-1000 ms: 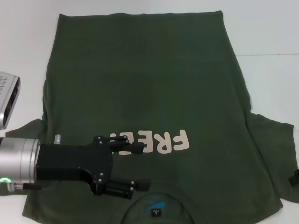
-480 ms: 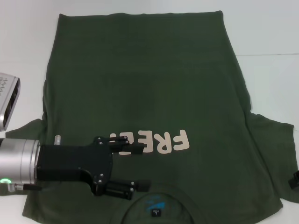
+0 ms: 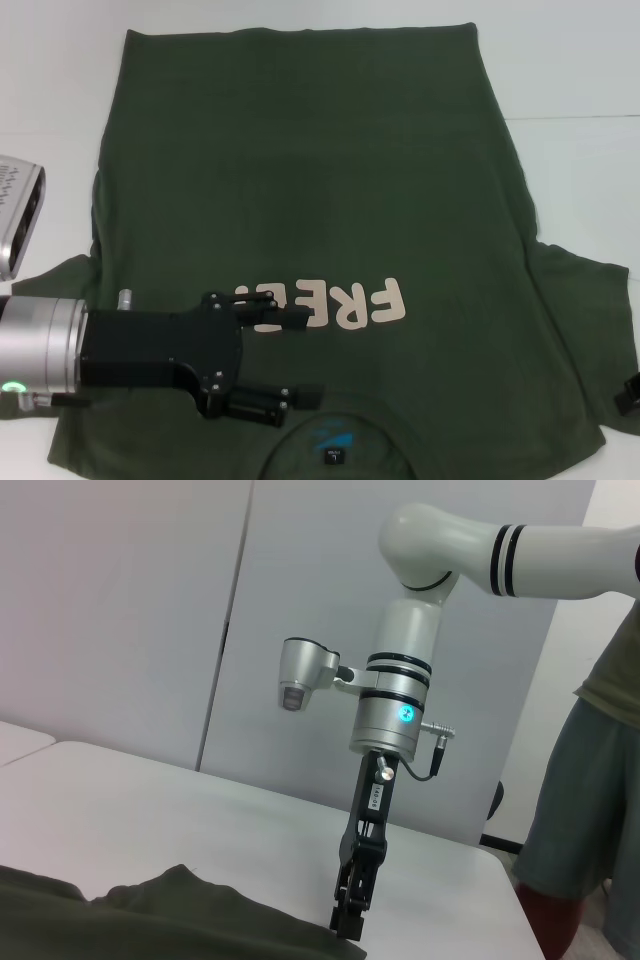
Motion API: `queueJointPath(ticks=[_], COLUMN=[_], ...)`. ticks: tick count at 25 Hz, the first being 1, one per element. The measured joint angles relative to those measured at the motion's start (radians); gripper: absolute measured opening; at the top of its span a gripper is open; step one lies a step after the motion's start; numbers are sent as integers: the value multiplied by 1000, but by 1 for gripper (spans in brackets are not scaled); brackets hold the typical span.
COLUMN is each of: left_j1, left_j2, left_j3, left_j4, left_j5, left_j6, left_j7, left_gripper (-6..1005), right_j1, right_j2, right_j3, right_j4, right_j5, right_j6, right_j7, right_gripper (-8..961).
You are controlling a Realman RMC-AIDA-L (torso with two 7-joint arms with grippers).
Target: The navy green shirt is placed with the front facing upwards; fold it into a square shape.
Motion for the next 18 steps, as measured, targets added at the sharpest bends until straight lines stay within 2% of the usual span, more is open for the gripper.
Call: queueJointPath(ticks=[18], left_j1=[4], left_j2=[1], left_j3=[0], left_j4=[0], left_j5=[1], left_j6=[-2], left_j7=[1], left_gripper=[905], right_j1=[13], right_j2=[11], right_j3=[-1], right_j4=[6], right_j5=[5], right_j6=[6], right_j7=[1], right_gripper=[536])
